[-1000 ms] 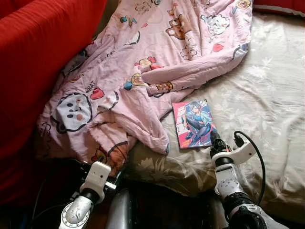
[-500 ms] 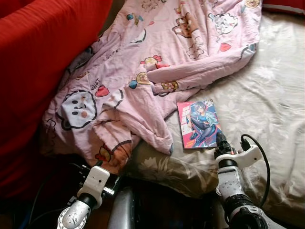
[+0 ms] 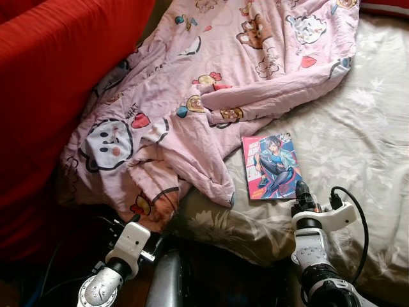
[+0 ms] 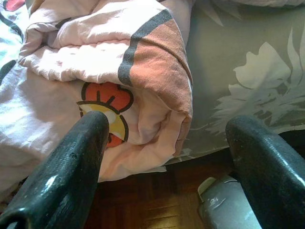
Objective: Clean up the room
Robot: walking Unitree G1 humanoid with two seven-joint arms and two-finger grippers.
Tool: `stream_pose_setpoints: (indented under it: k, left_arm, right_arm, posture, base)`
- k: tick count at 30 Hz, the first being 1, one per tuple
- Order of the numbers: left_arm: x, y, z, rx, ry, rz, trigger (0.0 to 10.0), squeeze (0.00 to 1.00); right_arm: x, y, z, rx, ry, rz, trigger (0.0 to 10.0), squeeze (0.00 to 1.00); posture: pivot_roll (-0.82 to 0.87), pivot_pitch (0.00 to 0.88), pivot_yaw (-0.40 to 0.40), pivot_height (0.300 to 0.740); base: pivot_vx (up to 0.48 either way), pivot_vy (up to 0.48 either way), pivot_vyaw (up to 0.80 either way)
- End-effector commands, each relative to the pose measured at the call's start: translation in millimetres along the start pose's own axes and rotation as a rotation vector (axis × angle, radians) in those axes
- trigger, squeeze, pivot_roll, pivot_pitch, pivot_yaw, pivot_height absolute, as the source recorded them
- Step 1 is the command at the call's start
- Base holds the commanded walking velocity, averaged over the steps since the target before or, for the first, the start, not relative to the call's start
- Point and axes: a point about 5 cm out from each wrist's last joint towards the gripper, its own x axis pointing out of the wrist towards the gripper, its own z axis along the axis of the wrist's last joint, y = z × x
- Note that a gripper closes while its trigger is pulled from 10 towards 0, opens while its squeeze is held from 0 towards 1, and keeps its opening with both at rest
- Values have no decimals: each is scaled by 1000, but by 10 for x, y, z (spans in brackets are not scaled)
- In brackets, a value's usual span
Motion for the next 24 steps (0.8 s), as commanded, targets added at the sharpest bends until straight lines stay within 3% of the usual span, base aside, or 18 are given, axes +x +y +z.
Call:
stream_pose_setpoints:
  k: [1,10,24]
  left_arm:
    - [-52,-9,-70,17,36,-20,10000,0]
    - [-38,-12,-61,27,31,-26,10000,0]
    - [-49,-28,-59,44,31,-41,10000,0]
  right_arm:
    - [-116,-177,-109,28,37,-75,10000,0]
    - [-136,-218,-81,54,2,-92,10000,0]
    - [-173,-198,-298,45,157,-98,10000,0]
  posture:
    - [186,388,175,574]
    - [186,381,174,574]
    - [195,384,173,574]
  base:
    - [0,0,0]
    - [0,0,0]
    - [0,0,0]
